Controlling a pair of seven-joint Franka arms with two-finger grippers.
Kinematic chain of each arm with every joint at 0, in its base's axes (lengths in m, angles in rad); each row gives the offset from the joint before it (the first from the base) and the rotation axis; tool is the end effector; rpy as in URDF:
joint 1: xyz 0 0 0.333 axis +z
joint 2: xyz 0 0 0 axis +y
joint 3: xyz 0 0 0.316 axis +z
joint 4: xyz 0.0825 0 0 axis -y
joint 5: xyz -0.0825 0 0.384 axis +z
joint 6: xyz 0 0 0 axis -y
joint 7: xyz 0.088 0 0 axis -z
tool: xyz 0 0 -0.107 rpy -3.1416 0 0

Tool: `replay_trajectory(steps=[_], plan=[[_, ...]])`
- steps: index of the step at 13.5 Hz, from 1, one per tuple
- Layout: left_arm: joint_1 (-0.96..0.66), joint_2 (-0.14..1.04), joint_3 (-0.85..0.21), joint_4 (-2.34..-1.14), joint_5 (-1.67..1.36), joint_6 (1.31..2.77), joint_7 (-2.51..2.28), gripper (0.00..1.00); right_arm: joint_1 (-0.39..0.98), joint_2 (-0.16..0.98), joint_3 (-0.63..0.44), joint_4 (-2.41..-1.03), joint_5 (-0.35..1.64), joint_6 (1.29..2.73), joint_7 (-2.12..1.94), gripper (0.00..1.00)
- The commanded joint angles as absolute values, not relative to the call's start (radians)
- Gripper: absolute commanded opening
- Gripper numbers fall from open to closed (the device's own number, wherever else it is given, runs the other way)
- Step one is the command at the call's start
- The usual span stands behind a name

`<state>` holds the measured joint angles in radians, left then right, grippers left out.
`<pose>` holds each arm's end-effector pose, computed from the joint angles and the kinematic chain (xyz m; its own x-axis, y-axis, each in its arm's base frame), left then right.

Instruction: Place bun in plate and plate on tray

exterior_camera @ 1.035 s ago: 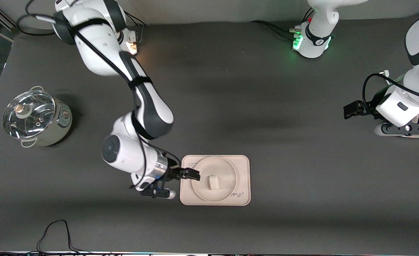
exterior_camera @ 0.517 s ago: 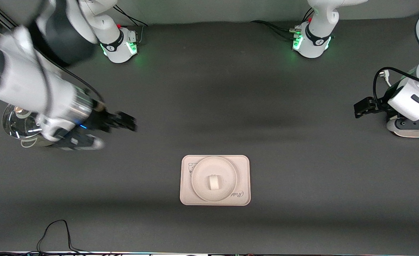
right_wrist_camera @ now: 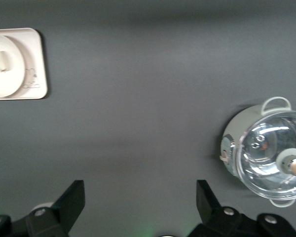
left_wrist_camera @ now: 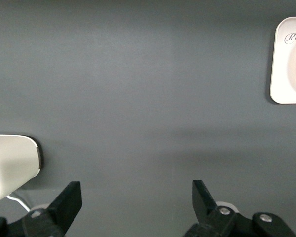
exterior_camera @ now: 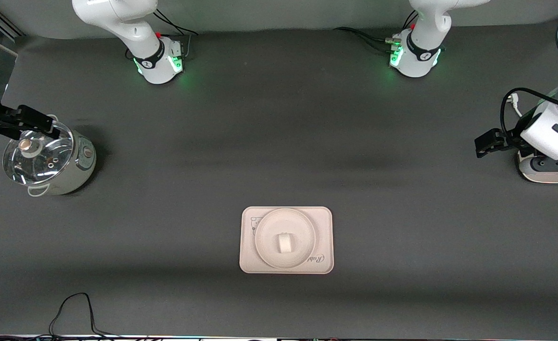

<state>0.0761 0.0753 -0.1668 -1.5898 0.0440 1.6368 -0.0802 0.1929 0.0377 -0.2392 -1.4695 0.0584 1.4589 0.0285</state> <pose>0.5791 -0.0449 0.5791 0.9996 -0.0133 -0.0247 -0.0141 -0.9993 -0.0334 0.5546 -0.0161 0.6420 0.9965 -0.0684 -0.0485 -0.0707 -0.9963 -0.0480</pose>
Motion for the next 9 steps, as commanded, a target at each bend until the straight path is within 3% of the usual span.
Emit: replay_trajectory(steps=[1, 9], plan=[[0.067, 0.071, -0.160, -1.580, 0.057, 1.611, -0.066, 1.00, 0.207, 0.026, -0.250, -1.482, 0.002, 1.465, 0.012, 1.00], [0.067, 0.071, -0.146, -1.571, 0.057, 1.608, -0.063, 1.00, 0.210, 0.031, -0.245, -1.480, -0.005, 1.465, 0.021, 1.00]])
